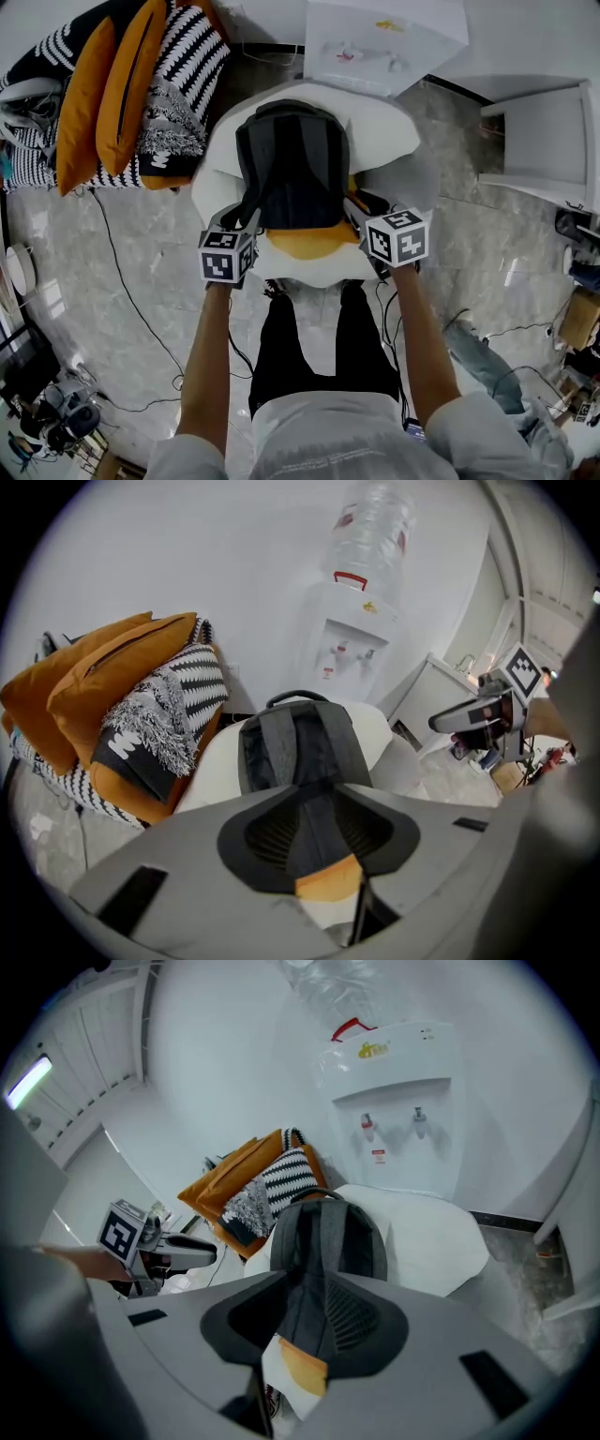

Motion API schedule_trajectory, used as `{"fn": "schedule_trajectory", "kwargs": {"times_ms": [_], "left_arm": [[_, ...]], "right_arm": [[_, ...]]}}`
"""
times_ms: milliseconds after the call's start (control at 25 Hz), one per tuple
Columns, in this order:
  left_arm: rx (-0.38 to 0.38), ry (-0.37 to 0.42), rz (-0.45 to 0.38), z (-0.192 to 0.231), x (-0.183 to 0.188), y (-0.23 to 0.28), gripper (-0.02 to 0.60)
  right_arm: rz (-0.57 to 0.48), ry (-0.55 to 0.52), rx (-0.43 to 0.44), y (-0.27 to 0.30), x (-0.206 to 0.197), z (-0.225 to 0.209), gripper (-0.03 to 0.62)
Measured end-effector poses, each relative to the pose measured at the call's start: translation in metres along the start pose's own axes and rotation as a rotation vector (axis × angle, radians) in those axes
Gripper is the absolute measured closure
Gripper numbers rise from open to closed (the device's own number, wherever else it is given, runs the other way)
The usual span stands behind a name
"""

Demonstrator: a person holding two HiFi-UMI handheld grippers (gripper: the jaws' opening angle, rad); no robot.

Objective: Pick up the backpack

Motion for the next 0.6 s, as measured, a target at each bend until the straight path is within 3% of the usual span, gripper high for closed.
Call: {"fn": "schedule_trajectory", "kwargs": {"times_ms": [600], "left_arm": [[-0.014,-0.013,0.023,0.017,-0.017,0.047,0.405]], "right_arm": [[-0.003,0.061,-0.010,0.043,-0.009,-0.035,0.447]]}}
Point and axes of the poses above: the fingertips, and each gripper's own axes: y forward along the fingers, z to its left, x out of its top, the point moved 4 cm from there along -y, backward along the fingers, and after that the axes turned 12 degrees about y, right-handed, at the moved point
